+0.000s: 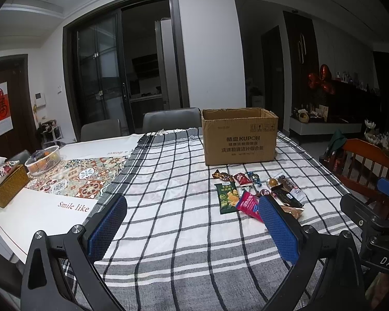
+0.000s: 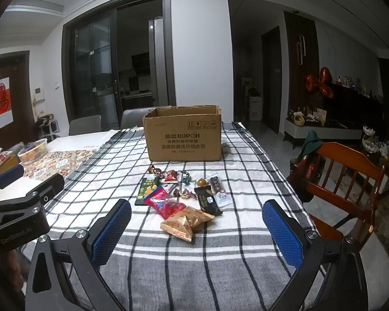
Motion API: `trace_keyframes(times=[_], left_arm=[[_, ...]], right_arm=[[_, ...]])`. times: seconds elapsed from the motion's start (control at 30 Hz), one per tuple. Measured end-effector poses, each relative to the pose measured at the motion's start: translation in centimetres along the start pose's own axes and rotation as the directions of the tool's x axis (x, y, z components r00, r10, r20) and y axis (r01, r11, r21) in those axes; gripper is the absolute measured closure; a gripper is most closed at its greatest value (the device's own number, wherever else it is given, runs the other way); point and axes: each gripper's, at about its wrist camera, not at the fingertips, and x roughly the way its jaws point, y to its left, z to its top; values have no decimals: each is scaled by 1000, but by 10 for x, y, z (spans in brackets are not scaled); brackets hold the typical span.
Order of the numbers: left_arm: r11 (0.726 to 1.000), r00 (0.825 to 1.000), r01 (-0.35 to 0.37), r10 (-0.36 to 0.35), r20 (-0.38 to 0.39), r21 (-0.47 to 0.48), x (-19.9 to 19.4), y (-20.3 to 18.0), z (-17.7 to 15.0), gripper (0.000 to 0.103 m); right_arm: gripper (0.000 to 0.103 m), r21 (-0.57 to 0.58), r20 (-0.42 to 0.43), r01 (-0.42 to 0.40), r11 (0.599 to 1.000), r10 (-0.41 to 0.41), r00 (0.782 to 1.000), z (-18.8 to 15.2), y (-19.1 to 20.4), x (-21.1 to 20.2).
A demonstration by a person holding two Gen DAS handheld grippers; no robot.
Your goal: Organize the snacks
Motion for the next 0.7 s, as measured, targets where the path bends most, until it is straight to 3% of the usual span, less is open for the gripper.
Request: trace_keyframes(times=[0.7], left_arm=[[1000,1000,3,-3,4,-1,0,-2,0,0]], right_arm=[[1,1,2,-1,1000,1,1000,0,0,0]])
